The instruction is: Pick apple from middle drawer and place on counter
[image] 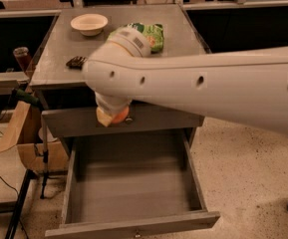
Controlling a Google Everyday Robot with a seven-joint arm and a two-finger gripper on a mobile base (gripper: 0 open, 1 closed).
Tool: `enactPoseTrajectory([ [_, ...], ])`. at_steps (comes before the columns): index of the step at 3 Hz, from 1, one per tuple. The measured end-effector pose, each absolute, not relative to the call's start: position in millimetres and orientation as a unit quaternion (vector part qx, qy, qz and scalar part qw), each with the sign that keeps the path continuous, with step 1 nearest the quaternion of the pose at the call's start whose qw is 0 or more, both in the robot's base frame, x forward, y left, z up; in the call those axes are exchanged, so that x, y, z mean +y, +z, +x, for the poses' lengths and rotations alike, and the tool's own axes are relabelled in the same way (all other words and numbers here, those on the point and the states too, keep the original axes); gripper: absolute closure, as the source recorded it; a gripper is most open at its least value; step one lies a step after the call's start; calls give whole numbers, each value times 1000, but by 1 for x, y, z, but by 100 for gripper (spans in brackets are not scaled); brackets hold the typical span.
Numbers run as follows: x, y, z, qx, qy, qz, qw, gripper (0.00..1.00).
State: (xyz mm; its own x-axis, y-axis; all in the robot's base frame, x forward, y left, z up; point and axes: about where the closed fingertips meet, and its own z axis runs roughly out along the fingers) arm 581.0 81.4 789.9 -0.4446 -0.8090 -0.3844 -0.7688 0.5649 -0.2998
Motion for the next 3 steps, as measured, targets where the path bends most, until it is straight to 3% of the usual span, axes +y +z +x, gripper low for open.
enactPoseTrajectory([
  [1,123,862,601,840,-84,-450,290,100],
  [2,121,903,619,852,-139,-411,292,100],
  [3,71,916,634,882,-158,-340,286,100],
])
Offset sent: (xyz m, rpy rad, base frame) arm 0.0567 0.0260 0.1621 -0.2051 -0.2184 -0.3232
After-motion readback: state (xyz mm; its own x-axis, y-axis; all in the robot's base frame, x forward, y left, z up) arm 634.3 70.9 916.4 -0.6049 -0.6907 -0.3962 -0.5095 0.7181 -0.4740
